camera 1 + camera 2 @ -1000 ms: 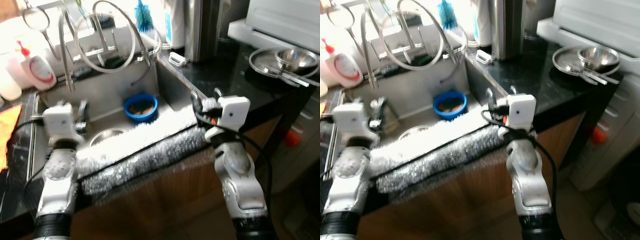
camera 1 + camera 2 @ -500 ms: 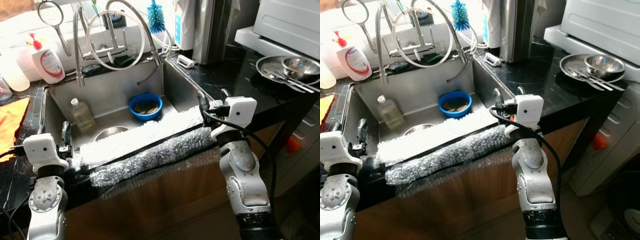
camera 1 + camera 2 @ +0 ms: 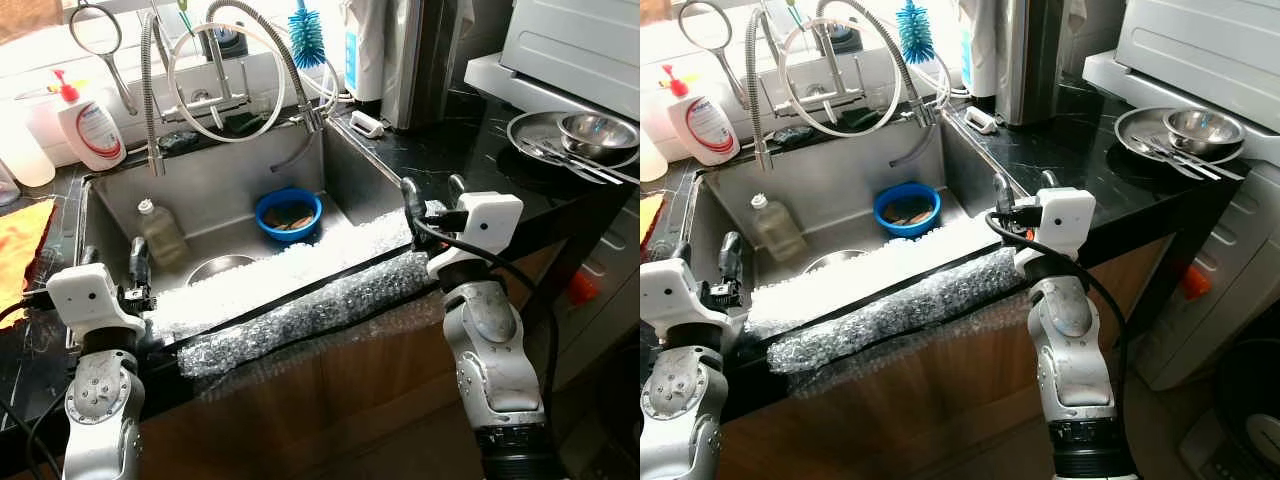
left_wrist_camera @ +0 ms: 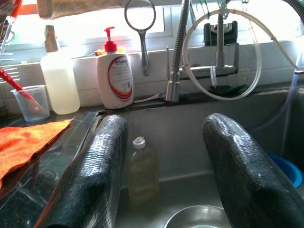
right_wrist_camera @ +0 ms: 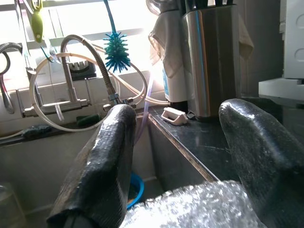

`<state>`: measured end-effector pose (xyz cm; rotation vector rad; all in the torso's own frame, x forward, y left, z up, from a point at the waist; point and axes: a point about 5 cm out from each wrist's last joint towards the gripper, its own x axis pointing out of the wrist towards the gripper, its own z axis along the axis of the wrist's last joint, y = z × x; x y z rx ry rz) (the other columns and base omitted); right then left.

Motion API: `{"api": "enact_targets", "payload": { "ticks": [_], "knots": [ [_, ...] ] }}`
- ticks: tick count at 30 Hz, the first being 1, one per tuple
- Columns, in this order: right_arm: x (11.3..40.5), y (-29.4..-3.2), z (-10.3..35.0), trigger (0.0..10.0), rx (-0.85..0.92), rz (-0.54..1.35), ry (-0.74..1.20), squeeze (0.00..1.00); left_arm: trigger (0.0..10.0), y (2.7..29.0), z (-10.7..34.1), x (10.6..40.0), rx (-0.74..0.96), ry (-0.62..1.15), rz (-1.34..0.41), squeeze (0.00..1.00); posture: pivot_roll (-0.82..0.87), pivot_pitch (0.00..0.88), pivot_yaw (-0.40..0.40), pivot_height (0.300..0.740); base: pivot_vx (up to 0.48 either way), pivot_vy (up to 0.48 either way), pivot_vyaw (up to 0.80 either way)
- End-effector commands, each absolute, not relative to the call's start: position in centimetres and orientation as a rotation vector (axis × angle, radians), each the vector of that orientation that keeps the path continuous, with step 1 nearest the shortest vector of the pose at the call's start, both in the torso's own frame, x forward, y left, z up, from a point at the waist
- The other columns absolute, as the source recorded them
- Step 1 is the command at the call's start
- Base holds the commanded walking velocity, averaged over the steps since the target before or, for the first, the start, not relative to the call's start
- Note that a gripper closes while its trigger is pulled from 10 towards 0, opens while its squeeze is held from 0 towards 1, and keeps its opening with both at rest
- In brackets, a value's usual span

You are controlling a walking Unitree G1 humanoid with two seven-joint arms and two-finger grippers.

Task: Kitchen organization

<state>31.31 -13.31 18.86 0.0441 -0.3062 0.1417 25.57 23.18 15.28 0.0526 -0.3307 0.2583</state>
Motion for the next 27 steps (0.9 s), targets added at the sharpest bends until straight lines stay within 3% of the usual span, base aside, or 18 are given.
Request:
{"api": "enact_targets", "payload": {
  "ticks": [1, 22, 27],
  "knots": [
    [31.7, -13.0, 19.4, 10.0, 0.053, 0.16, -0.324, 0.0, 10.0, 23.1, 15.5, 25.3, 0.082, -0.332, 0.26, 0.0, -0.16, 0.0, 0.078, 0.74, 0.0, 0.0, 0.0],
    [32.0, -12.0, 19.4, 10.0, 0.038, 0.203, -0.333, 0.0, 10.0, 21.6, 15.4, 26.0, 0.091, -0.322, 0.214, 0.0, -0.17, 0.0, 0.087, 0.74, 0.0, 0.0, 0.13],
    [31.9, -12.1, 19.4, 10.0, 0.025, 0.203, -0.336, 0.0, 10.0, 21.2, 15.3, 26.6, 0.084, -0.317, 0.193, 0.0, -0.2, 0.0, 0.101, 0.74, 0.0, 0.0, 0.76]
  ]
}}
